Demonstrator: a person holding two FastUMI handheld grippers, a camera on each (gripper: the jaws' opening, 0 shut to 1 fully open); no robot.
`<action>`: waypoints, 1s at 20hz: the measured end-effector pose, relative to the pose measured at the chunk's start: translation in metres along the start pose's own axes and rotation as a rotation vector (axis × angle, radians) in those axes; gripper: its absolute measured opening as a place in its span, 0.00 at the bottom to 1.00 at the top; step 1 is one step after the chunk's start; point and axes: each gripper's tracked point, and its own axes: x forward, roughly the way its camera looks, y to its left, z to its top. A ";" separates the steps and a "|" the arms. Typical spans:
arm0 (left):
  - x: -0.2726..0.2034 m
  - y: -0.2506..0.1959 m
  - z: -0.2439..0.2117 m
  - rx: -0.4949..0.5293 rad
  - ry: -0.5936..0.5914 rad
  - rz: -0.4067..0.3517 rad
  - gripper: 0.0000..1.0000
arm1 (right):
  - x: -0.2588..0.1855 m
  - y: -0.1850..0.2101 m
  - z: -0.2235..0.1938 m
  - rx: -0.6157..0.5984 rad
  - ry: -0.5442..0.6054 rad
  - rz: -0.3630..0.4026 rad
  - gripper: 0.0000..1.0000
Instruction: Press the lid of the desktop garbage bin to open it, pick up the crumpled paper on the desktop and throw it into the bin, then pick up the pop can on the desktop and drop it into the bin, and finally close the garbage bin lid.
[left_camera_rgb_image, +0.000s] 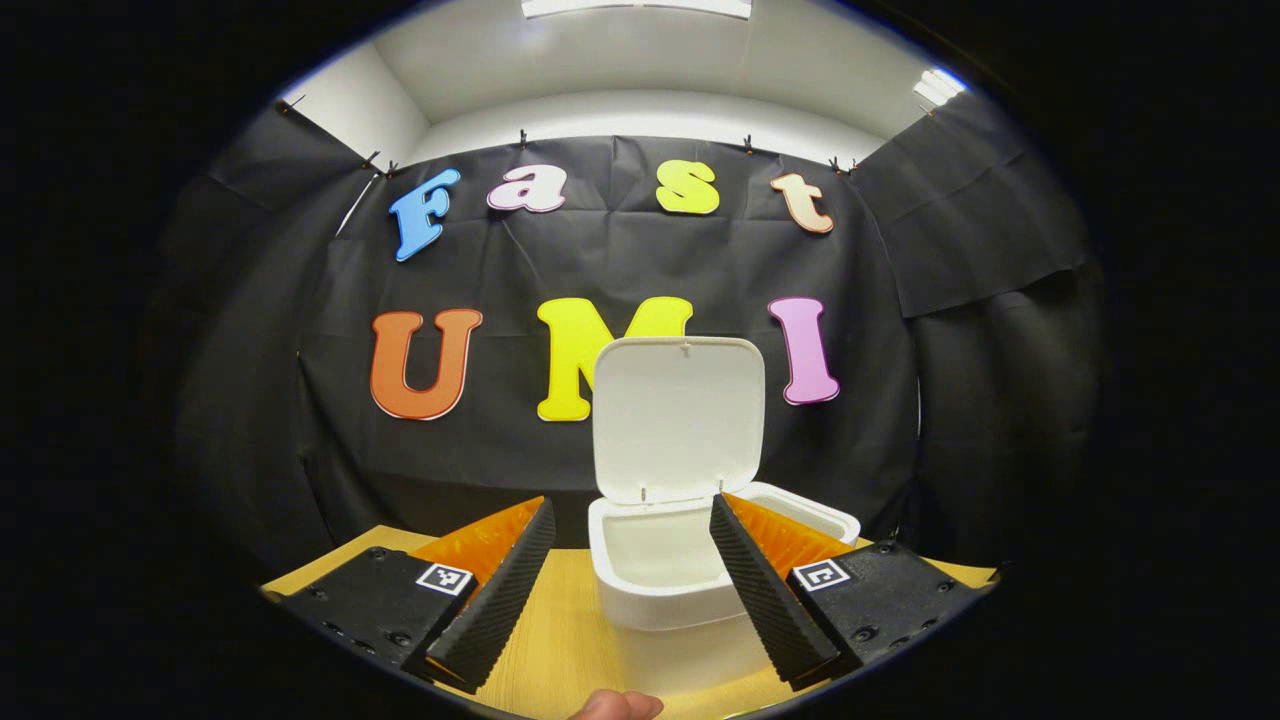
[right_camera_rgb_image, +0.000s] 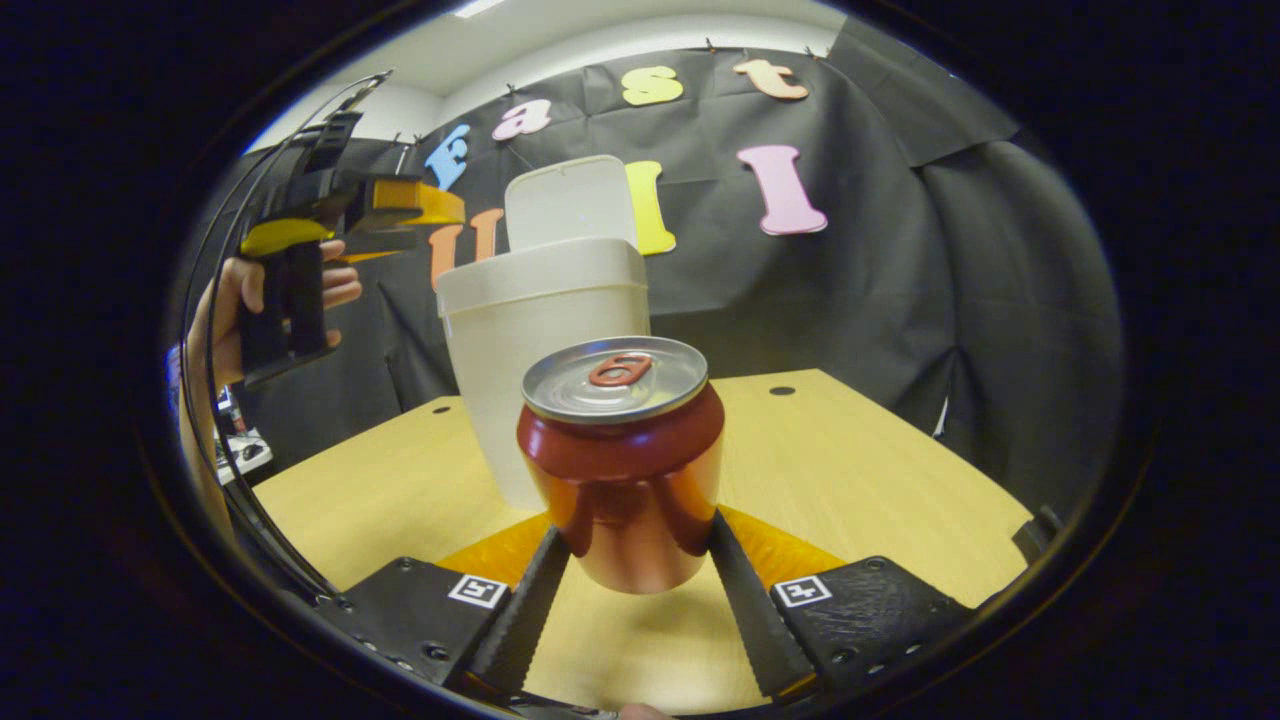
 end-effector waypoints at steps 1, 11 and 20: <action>-0.007 0.005 -0.004 0.004 0.005 0.010 1.00 | -0.001 0.002 0.012 -0.019 -0.014 0.003 0.81; -0.065 0.065 -0.042 -0.012 0.060 0.116 1.00 | 0.002 0.045 0.148 -0.094 -0.146 0.136 0.81; -0.099 0.098 -0.066 0.013 0.089 0.175 1.00 | 0.052 0.082 0.230 -0.151 -0.161 0.189 0.81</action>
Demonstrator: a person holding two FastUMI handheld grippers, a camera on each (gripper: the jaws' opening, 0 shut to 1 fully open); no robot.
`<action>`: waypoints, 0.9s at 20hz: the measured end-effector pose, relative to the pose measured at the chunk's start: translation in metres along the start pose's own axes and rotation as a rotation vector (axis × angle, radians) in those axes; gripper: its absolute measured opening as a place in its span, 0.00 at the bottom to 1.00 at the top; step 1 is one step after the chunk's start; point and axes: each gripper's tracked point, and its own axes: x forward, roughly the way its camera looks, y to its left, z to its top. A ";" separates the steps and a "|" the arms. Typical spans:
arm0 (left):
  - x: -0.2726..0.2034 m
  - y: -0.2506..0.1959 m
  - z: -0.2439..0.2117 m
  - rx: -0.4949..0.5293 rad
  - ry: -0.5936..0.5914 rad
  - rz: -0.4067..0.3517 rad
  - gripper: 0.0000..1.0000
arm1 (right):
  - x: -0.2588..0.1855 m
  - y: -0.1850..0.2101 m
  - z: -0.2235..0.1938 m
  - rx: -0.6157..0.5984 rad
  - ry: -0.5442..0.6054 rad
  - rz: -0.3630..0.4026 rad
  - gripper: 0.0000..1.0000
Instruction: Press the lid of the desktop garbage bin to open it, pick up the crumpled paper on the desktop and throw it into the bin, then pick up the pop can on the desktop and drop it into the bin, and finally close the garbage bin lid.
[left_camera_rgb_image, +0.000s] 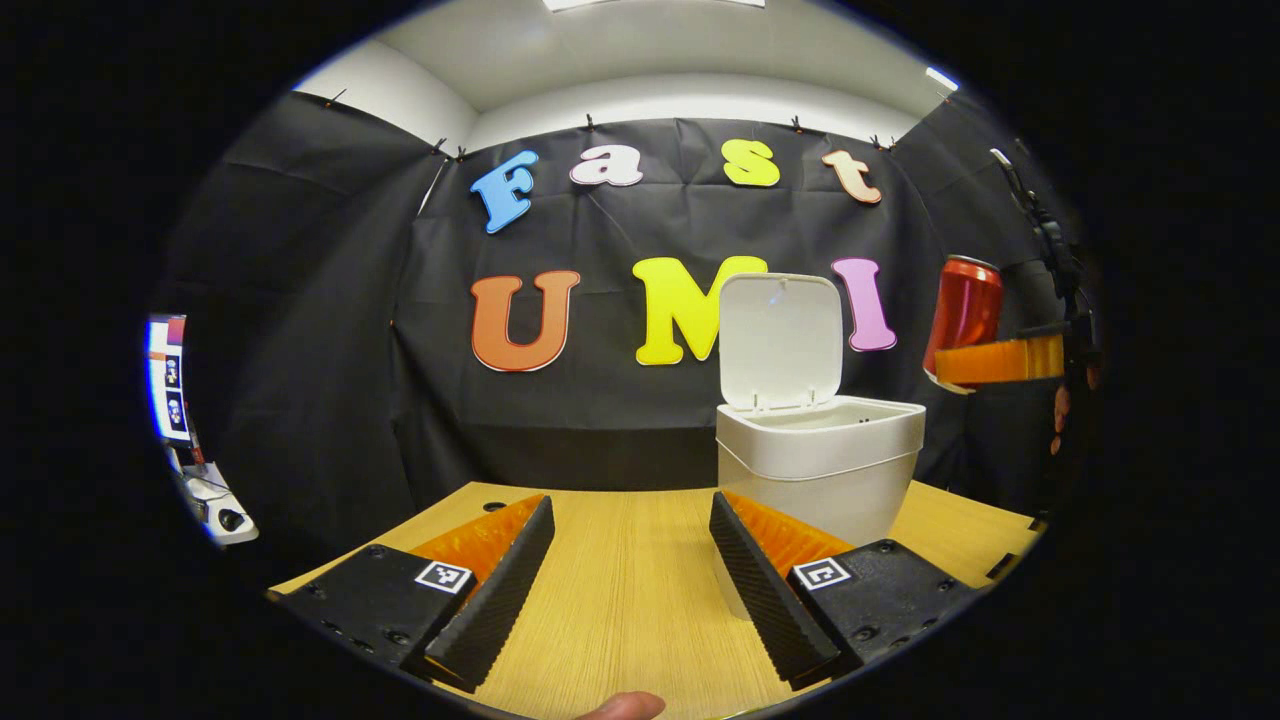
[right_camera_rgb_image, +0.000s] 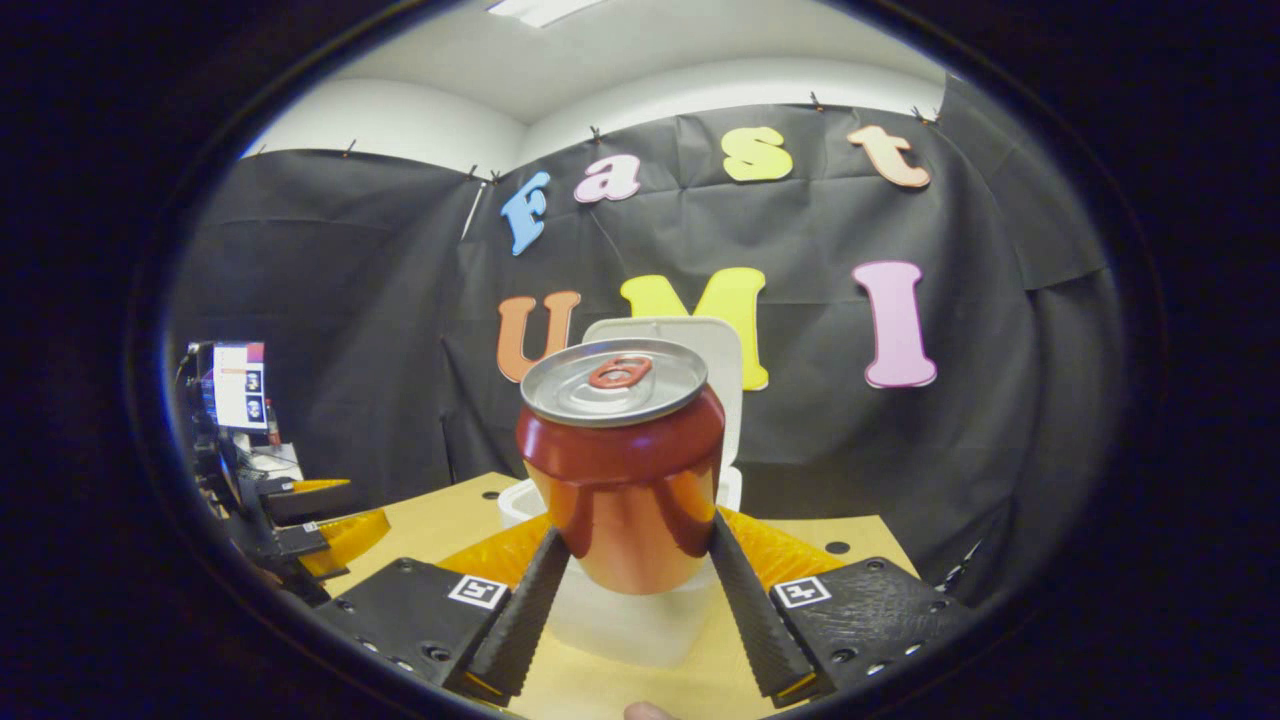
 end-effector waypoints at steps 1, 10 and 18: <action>-0.003 0.003 -0.002 -0.005 -0.001 0.003 1.00 | 0.010 0.000 0.004 0.003 0.004 0.002 0.81; -0.009 0.016 -0.026 -0.030 0.057 0.023 1.00 | 0.116 -0.001 0.005 -0.007 0.116 -0.020 0.81; -0.007 0.019 -0.036 -0.041 0.070 0.022 1.00 | 0.137 -0.010 -0.018 0.027 0.203 -0.064 0.82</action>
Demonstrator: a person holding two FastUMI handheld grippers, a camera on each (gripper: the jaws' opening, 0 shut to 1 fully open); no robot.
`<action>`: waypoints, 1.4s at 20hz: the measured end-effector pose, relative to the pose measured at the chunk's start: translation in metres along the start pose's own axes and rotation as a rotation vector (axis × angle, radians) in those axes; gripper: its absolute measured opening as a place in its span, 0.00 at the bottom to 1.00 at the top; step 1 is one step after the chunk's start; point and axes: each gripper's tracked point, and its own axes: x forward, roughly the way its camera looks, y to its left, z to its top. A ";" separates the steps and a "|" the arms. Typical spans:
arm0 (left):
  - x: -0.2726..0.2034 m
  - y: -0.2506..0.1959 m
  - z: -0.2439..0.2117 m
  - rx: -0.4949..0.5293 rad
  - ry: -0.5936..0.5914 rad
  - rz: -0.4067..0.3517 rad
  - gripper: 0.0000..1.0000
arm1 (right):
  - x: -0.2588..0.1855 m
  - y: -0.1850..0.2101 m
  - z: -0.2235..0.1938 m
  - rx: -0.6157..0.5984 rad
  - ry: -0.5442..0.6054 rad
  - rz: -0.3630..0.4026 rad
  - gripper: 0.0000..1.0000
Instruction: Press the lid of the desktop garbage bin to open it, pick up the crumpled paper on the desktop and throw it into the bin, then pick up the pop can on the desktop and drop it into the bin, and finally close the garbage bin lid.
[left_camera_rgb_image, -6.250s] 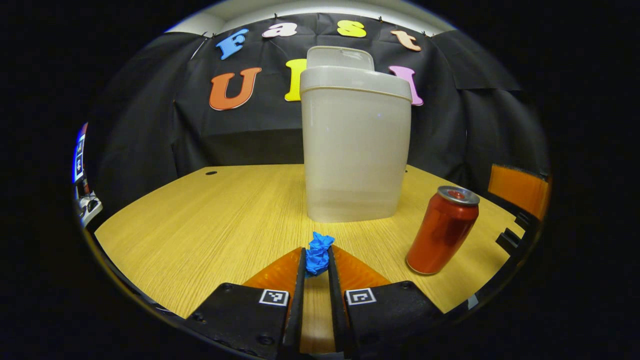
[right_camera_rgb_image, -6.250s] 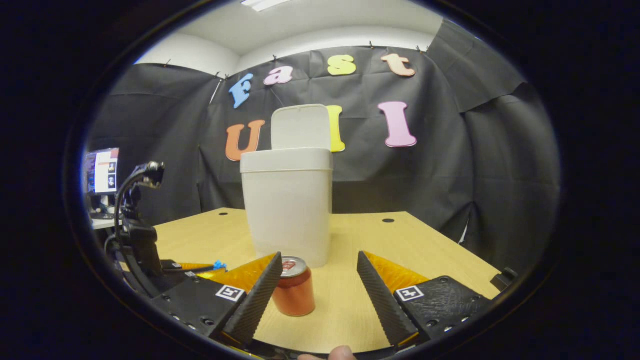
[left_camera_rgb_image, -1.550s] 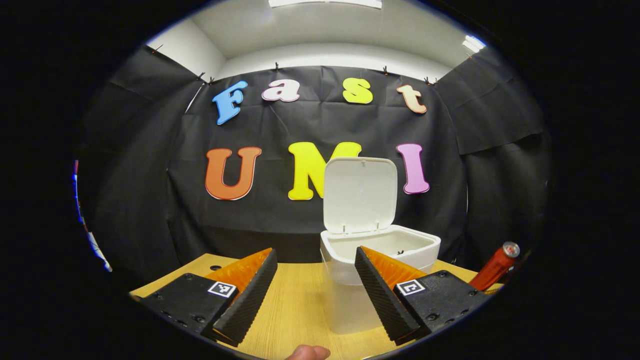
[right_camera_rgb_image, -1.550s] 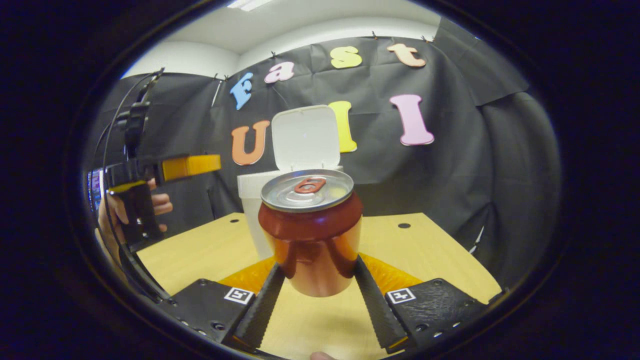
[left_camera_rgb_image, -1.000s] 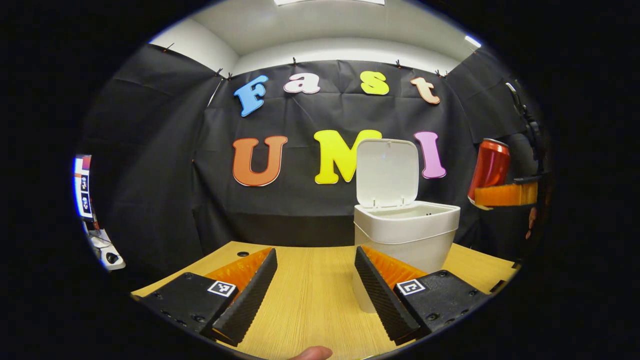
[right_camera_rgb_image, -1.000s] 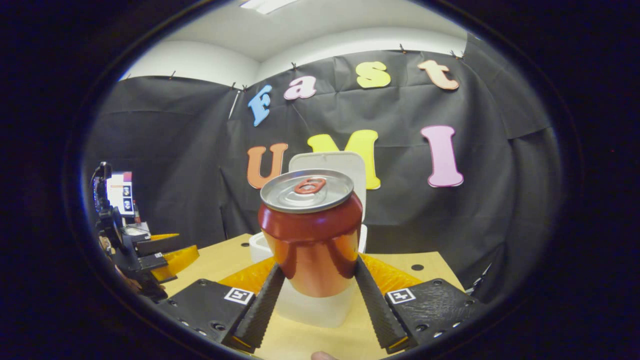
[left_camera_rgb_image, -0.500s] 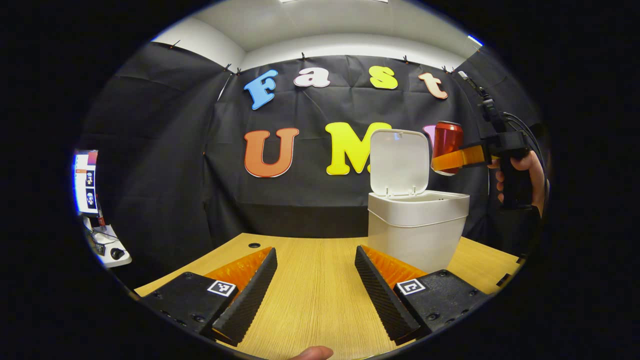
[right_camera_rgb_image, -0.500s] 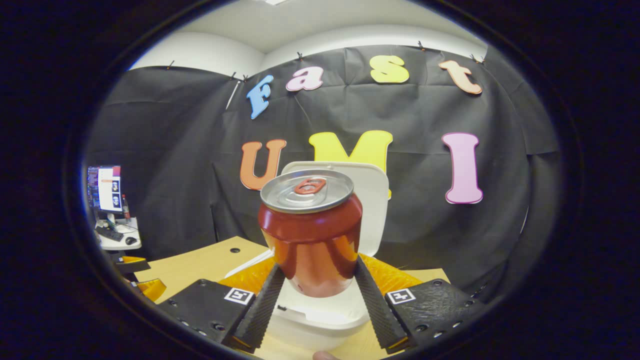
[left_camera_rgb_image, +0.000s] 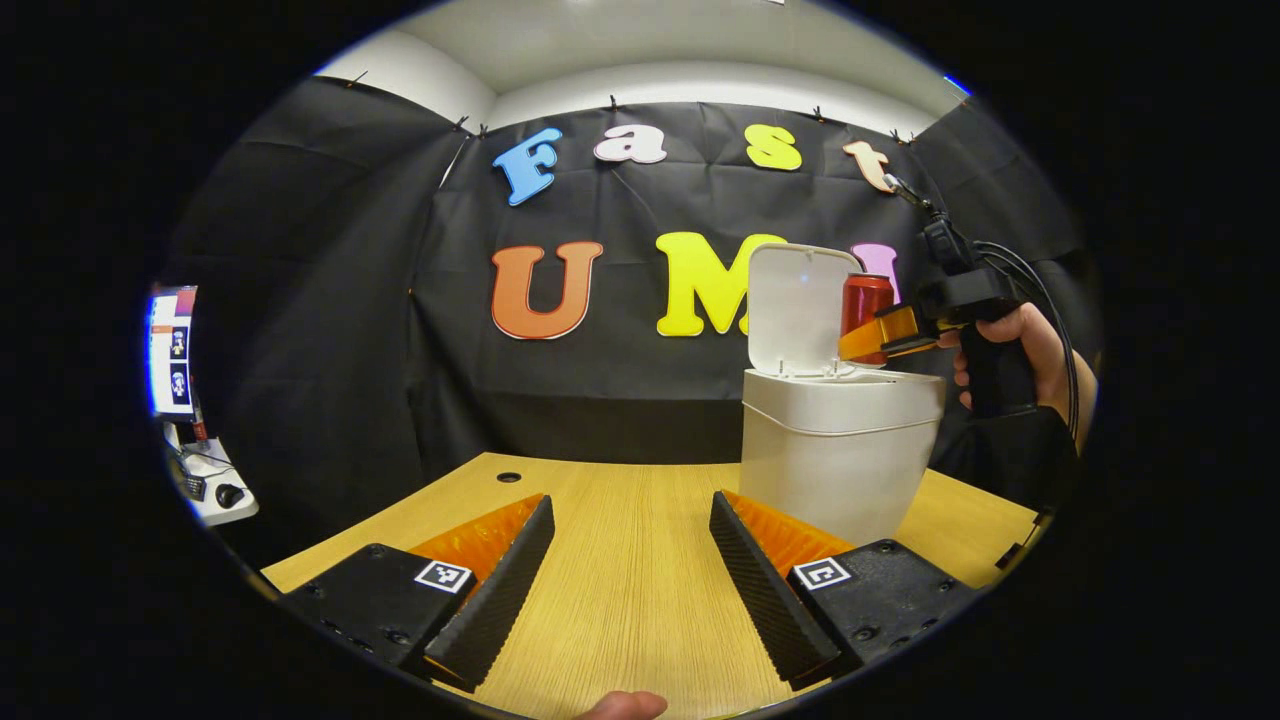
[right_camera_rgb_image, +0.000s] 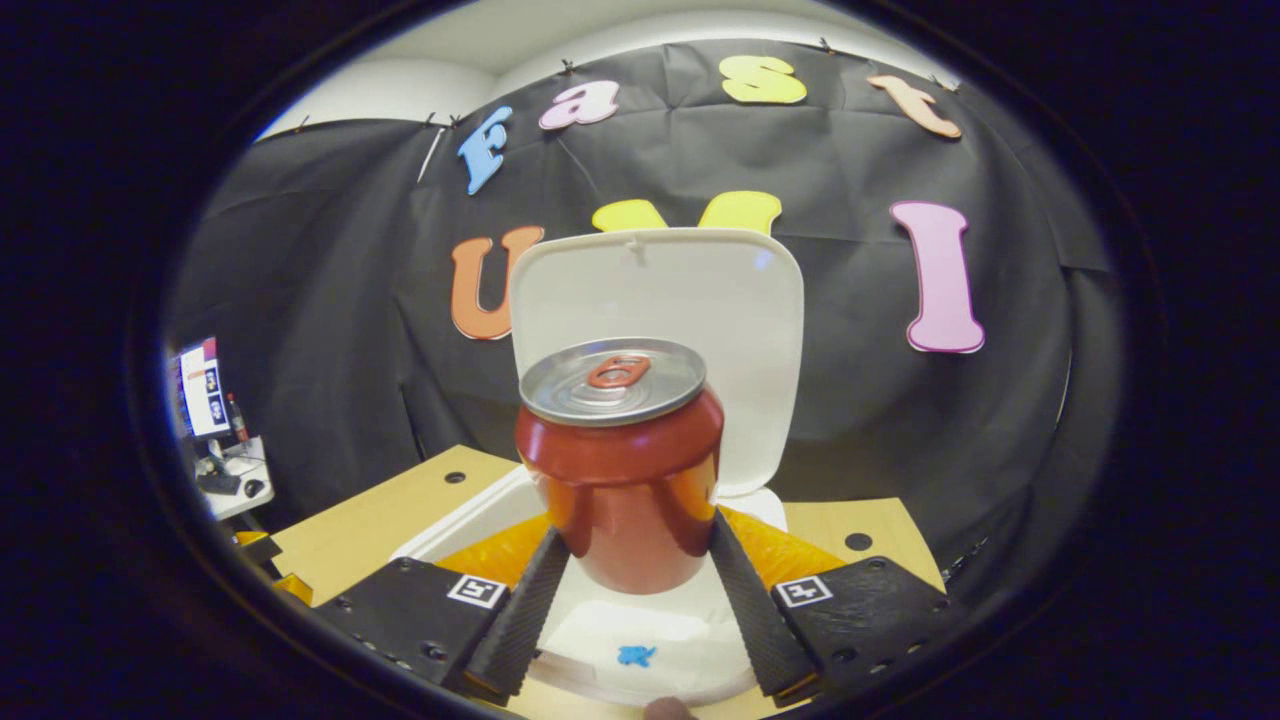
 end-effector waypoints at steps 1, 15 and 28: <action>0.001 0.000 0.000 -0.001 0.000 -0.001 1.00 | 0.000 0.001 -0.001 -0.002 0.001 0.000 0.82; -0.005 -0.001 0.004 0.017 -0.007 0.000 1.00 | -0.007 0.011 0.002 -0.006 -0.007 0.002 0.83; -0.009 -0.012 0.002 0.001 0.002 -0.045 1.00 | -0.048 0.023 0.095 -0.043 -0.229 -0.042 0.92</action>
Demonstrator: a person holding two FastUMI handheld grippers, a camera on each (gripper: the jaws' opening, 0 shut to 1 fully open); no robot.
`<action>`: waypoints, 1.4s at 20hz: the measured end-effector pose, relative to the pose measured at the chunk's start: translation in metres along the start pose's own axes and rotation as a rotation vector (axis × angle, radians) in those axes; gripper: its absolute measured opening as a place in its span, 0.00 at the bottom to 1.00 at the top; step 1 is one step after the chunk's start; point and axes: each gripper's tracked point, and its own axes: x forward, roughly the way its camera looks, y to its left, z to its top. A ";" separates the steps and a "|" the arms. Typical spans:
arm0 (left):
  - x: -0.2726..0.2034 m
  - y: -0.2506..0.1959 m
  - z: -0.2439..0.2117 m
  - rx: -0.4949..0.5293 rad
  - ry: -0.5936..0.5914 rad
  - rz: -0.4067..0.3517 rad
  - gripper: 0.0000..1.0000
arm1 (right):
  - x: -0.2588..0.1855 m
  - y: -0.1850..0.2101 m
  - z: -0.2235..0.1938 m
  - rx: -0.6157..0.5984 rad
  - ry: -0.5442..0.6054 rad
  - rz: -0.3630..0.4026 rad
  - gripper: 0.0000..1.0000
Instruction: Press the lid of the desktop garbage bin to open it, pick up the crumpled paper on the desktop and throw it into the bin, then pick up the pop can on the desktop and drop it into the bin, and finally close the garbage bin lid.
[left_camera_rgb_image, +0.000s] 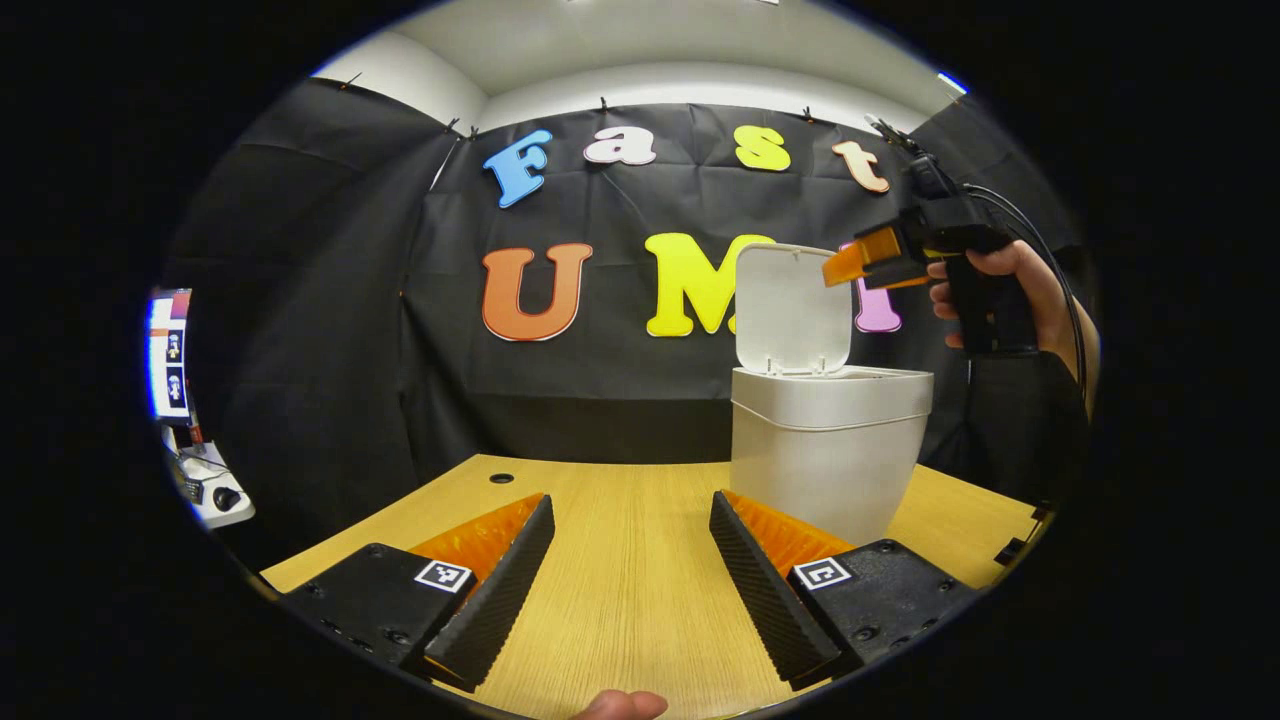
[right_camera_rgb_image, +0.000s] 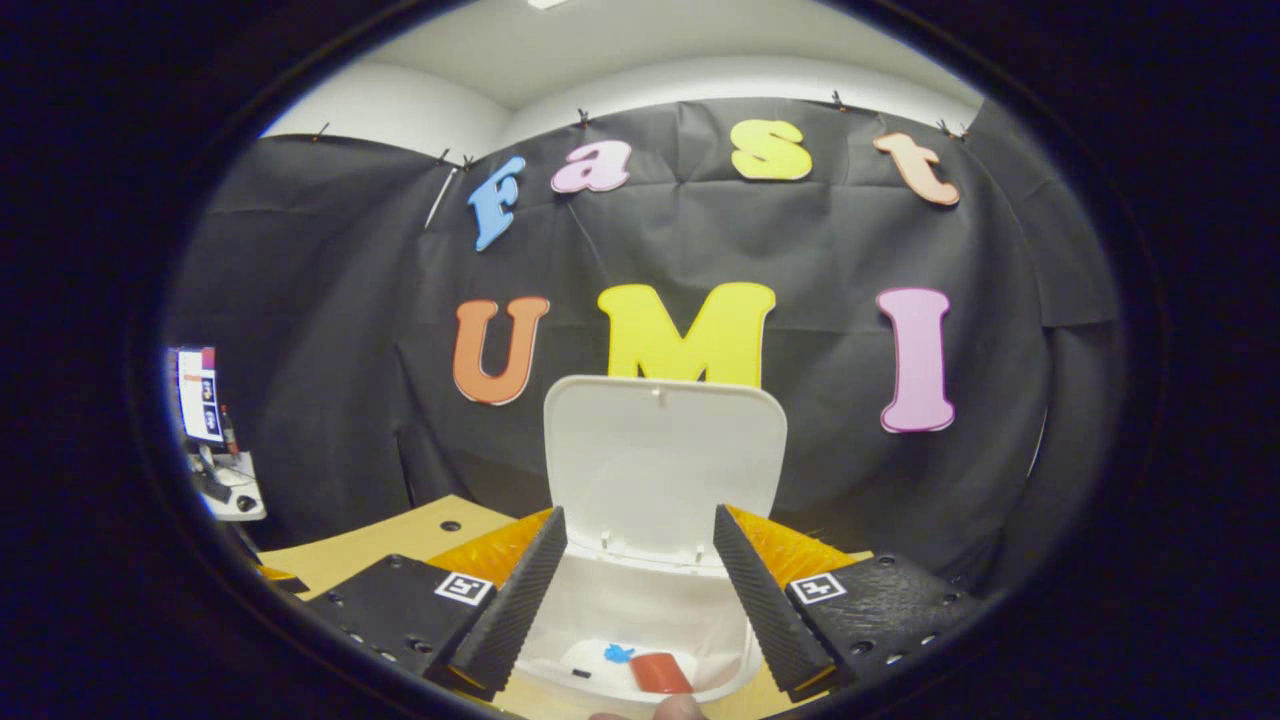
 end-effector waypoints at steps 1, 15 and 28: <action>0.000 -0.002 0.002 -0.005 0.000 -0.008 1.00 | 0.002 0.002 0.013 -0.003 -0.027 -0.002 0.92; 0.007 0.003 0.030 -0.024 -0.045 -0.005 1.00 | 0.083 -0.014 0.082 0.009 -0.173 -0.140 0.94; 0.008 -0.002 0.056 -0.024 -0.097 0.021 1.00 | 0.105 -0.019 0.072 0.050 -0.130 -0.134 0.95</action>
